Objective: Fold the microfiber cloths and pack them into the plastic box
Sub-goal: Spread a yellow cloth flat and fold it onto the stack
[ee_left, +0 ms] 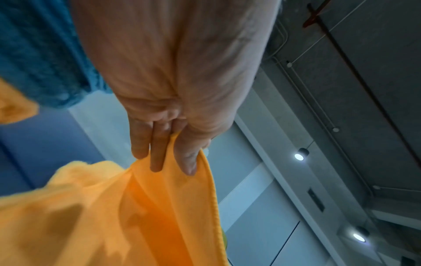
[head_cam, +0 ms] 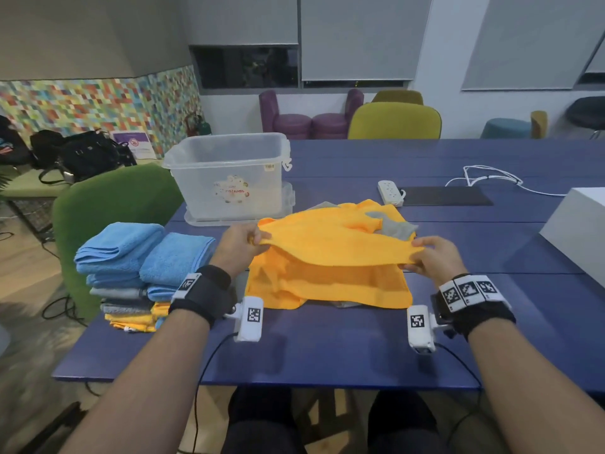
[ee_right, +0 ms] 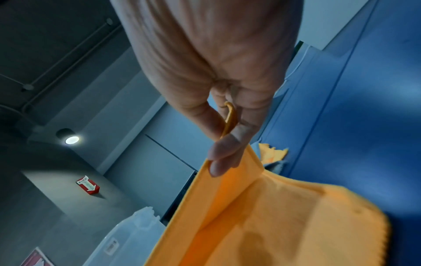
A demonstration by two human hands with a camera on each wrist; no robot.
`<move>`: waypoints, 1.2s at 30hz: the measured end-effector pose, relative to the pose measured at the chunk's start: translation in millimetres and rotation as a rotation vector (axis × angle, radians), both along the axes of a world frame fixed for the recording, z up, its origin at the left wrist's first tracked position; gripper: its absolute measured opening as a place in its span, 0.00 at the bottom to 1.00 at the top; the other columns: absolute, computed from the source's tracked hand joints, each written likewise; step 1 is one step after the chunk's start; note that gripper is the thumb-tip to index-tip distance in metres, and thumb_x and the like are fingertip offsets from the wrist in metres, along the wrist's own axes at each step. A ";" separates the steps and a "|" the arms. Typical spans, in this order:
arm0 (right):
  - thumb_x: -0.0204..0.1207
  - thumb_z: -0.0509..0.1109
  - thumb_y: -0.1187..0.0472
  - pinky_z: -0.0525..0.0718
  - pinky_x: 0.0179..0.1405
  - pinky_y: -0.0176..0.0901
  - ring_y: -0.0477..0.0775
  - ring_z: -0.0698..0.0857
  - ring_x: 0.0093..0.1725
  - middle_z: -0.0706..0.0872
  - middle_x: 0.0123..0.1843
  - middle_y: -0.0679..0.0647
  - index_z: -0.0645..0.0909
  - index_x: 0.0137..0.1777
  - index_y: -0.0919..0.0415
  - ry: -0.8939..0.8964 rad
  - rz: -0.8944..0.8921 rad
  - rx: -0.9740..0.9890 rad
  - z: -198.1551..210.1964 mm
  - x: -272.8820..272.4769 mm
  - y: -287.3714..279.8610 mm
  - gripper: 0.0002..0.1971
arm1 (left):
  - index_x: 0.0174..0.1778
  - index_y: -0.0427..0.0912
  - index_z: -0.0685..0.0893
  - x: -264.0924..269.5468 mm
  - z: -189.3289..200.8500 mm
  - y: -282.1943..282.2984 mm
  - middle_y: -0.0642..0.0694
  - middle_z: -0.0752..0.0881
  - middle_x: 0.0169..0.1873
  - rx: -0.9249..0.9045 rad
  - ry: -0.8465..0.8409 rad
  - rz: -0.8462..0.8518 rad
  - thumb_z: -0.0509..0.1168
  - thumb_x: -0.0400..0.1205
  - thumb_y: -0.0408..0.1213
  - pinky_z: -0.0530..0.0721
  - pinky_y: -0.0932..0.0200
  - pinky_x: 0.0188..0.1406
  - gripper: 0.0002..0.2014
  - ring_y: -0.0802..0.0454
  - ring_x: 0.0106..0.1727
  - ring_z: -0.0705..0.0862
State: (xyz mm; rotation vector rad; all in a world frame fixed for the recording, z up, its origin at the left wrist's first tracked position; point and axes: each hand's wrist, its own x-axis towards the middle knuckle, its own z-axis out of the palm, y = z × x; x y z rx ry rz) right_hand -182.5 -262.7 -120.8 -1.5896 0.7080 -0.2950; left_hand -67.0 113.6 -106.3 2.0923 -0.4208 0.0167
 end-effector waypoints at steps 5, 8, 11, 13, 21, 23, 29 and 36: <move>0.76 0.65 0.84 0.91 0.28 0.43 0.66 0.92 0.34 0.82 0.56 0.70 0.81 0.57 0.66 0.045 0.004 -0.060 -21.9 -17.3 1.9 0.16 | 0.30 0.45 0.75 -6.3 -26.1 -2.8 0.44 0.92 0.56 0.102 0.023 0.014 0.72 0.72 0.18 0.84 0.49 0.60 0.18 0.51 0.61 0.88; 0.73 0.69 0.80 0.91 0.30 0.46 0.64 0.93 0.33 0.85 0.57 0.72 0.83 0.54 0.58 0.168 0.011 -0.180 -36.5 -23.8 3.1 0.18 | 0.32 0.48 0.80 -13.7 -38.0 -5.7 0.48 0.92 0.52 0.207 0.035 0.045 0.70 0.72 0.19 0.83 0.54 0.52 0.16 0.50 0.55 0.88; 0.73 0.70 0.79 0.93 0.44 0.56 0.62 0.93 0.32 0.85 0.55 0.69 0.82 0.53 0.55 0.227 0.047 -0.238 -41.0 -31.1 7.9 0.18 | 0.34 0.50 0.82 -18.3 -50.4 -7.4 0.44 0.90 0.45 0.305 0.024 0.079 0.69 0.73 0.20 0.85 0.48 0.46 0.16 0.42 0.45 0.87; 0.73 0.70 0.79 0.93 0.41 0.53 0.60 0.93 0.31 0.87 0.51 0.68 0.82 0.55 0.55 0.213 0.039 -0.260 -38.4 -34.8 9.0 0.19 | 0.33 0.51 0.81 -20.0 -53.0 -7.3 0.44 0.90 0.44 0.321 0.009 0.118 0.66 0.74 0.19 0.82 0.51 0.39 0.17 0.42 0.43 0.85; 0.66 0.74 0.76 0.91 0.31 0.45 0.59 0.90 0.29 0.88 0.34 0.63 0.84 0.50 0.57 0.220 0.098 -0.327 -32.9 -48.9 14.0 0.17 | 0.30 0.48 0.79 -15.0 -41.1 -0.4 0.46 0.91 0.45 0.244 0.021 0.269 0.57 0.72 0.18 0.88 0.44 0.50 0.18 0.42 0.50 0.88; 0.63 0.76 0.71 0.92 0.39 0.51 0.59 0.90 0.33 0.91 0.34 0.61 0.86 0.46 0.52 0.292 0.142 -0.423 -37.6 -51.2 16.4 0.15 | 0.31 0.49 0.79 -22.2 -40.6 -4.1 0.43 0.89 0.47 0.369 0.037 0.211 0.55 0.72 0.18 0.85 0.49 0.41 0.19 0.42 0.45 0.85; 0.71 0.74 0.63 0.79 0.42 0.45 0.56 0.85 0.48 0.87 0.52 0.54 0.85 0.45 0.48 0.377 0.168 -0.609 -40.7 -50.0 19.4 0.08 | 0.44 0.48 0.83 -44.6 -34.4 -27.5 0.43 0.81 0.58 0.588 -0.062 0.223 0.62 0.72 0.21 0.82 0.46 0.53 0.16 0.39 0.59 0.81; 0.75 0.70 0.67 0.84 0.56 0.51 0.66 0.84 0.62 0.84 0.62 0.62 0.83 0.61 0.53 0.510 0.137 -0.677 -40.1 -41.9 30.0 0.16 | 0.60 0.50 0.85 -74.1 -38.6 -88.8 0.49 0.80 0.62 0.643 -0.277 -0.221 0.71 0.79 0.43 0.76 0.45 0.64 0.13 0.44 0.64 0.76</move>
